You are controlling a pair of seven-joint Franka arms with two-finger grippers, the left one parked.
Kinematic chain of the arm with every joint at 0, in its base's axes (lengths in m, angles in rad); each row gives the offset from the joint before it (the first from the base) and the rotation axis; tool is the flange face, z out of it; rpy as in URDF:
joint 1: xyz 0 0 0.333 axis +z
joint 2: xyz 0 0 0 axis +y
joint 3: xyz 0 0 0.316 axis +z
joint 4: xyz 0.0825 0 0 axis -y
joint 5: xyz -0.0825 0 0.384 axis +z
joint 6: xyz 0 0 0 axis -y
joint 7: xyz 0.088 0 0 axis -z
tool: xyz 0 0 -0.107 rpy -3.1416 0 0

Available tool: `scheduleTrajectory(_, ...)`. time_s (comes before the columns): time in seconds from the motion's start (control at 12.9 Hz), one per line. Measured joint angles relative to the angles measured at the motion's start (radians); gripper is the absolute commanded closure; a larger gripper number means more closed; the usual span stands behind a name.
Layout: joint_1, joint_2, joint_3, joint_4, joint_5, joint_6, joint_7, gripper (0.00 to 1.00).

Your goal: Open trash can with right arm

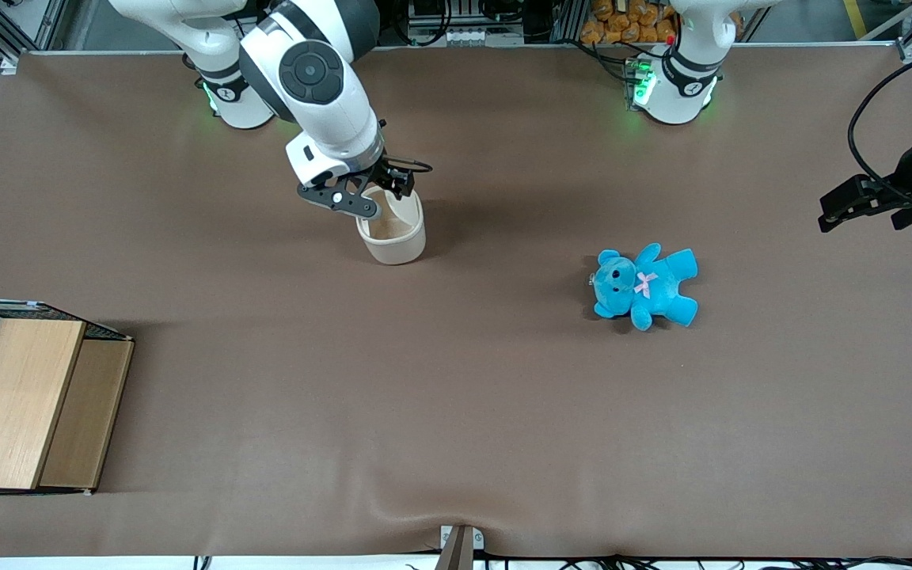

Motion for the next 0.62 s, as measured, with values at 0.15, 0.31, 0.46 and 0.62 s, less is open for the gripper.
scheduleTrajectory(0.15,-0.024,0.001,-0.005,0.067,0.000,-0.074,0.000,0.00)
scheduleTrajectory(0.31,-0.076,0.001,-0.009,0.126,0.000,-0.139,-0.016,0.00)
scheduleTrajectory(0.46,-0.126,0.002,-0.014,0.162,0.000,-0.181,-0.077,0.00)
scheduleTrajectory(0.62,-0.167,0.004,-0.018,0.187,0.000,-0.211,-0.128,0.00)
